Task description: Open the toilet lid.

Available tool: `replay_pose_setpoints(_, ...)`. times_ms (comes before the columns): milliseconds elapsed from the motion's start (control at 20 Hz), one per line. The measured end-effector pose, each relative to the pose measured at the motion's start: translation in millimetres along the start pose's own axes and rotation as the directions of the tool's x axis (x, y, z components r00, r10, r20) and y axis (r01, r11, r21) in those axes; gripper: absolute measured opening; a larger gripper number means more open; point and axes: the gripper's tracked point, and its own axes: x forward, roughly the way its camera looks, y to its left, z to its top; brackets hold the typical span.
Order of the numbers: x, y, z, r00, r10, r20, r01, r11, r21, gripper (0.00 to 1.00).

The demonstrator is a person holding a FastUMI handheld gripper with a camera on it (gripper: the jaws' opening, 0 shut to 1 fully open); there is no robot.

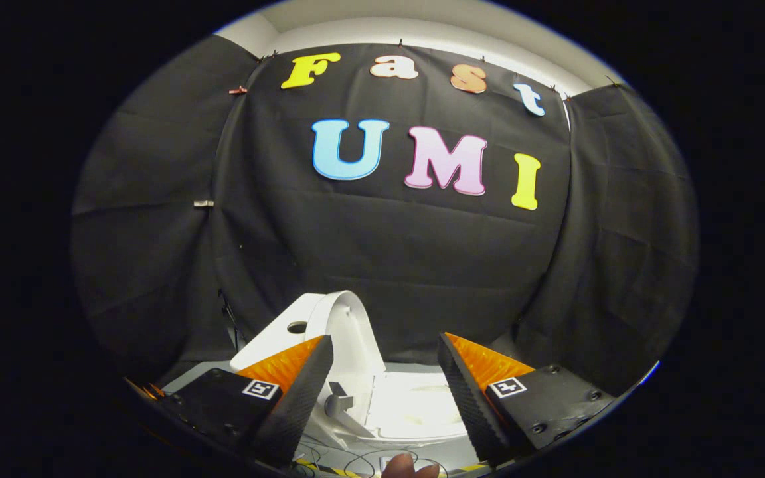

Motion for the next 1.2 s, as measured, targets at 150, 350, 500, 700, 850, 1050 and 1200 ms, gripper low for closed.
replay_pose_setpoints(150, -15, -19, 34, 0.997, -0.017, 0.072, 0.017, 1.0, -0.001, 0.98)
replay_pose_setpoints(350, -35, -39, 68, 0.992, -0.019, 0.125, 0.019, 1.0, -0.003, 0.99)
replay_pose_setpoints(500, -50, -58, 92, 0.985, -0.033, 0.169, 0.037, 0.999, -0.015, 0.99)
replay_pose_setpoints(700, -68, -81, 113, 0.978, -0.052, 0.203, 0.055, 0.998, -0.006, 0.98)
replay_pose_setpoints(850, -85, -100, 130, 0.971, -0.068, 0.231, 0.067, 0.998, 0.014, 0.98)
replay_pose_setpoints(1050, -106, -118, 138, 0.965, -0.084, 0.247, 0.077, 0.996, 0.037, 0.98)
replay_pose_setpoints(1200, -114, -132, 139, 0.964, -0.109, 0.242, 0.099, 0.994, 0.054, 0.98)
